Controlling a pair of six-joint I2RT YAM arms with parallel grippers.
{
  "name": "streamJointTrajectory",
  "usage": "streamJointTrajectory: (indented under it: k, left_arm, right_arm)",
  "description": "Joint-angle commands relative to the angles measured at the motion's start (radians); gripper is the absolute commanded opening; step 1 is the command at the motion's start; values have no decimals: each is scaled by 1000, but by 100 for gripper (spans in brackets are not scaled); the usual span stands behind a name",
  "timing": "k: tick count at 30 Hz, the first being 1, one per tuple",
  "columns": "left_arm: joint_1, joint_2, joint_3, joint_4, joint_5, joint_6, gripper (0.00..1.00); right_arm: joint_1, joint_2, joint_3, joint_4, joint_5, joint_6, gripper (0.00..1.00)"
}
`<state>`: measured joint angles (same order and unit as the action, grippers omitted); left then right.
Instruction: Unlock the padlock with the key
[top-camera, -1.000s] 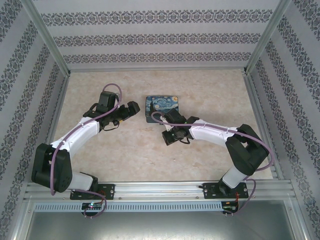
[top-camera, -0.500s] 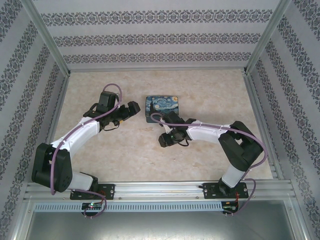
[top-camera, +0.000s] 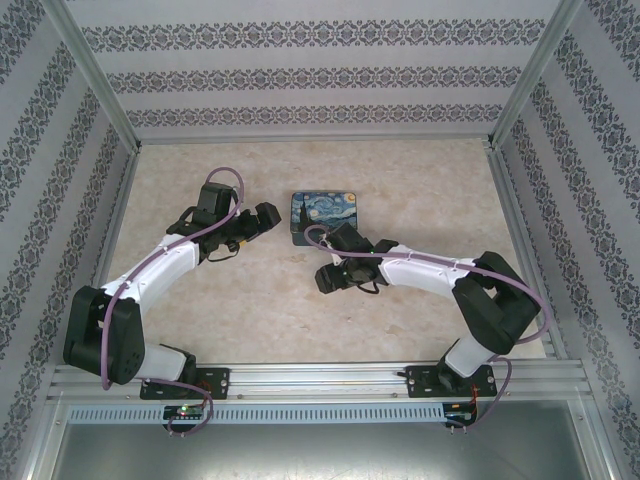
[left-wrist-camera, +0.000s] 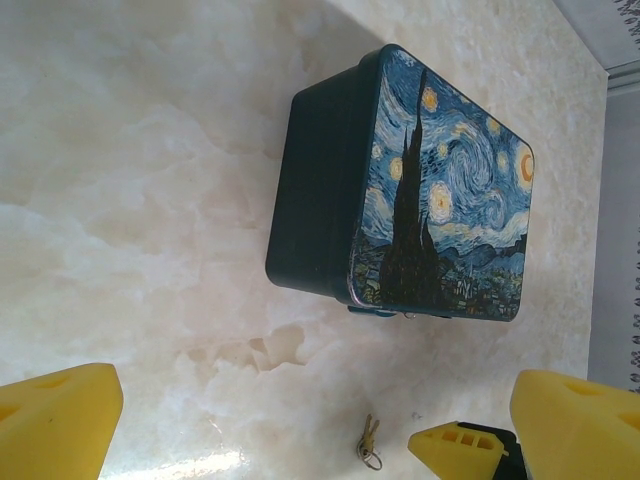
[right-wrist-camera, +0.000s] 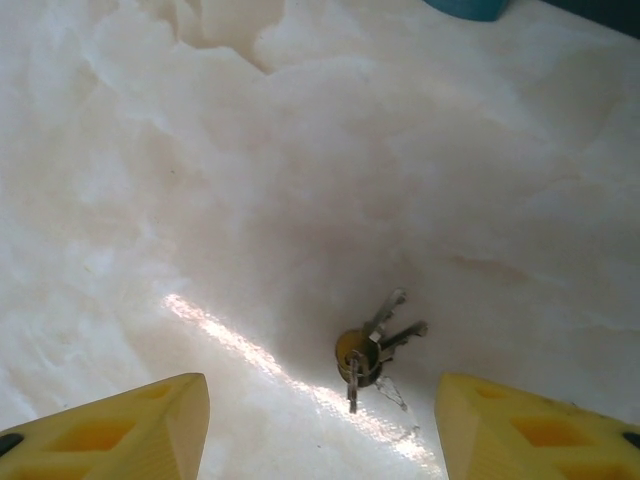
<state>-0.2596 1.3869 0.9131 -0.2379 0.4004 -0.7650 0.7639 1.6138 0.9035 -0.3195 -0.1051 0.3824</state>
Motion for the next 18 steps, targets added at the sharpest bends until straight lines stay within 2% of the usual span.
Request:
streamJointTrajectory:
  k: [1, 18]
  left_arm:
    - [11, 9, -9, 36, 13, -9, 100]
    - [12, 18, -3, 34, 12, -7, 100]
  right_arm:
    - [11, 40, 44, -32, 35, -28, 61]
    - [8, 183, 138, -47, 9, -85, 58]
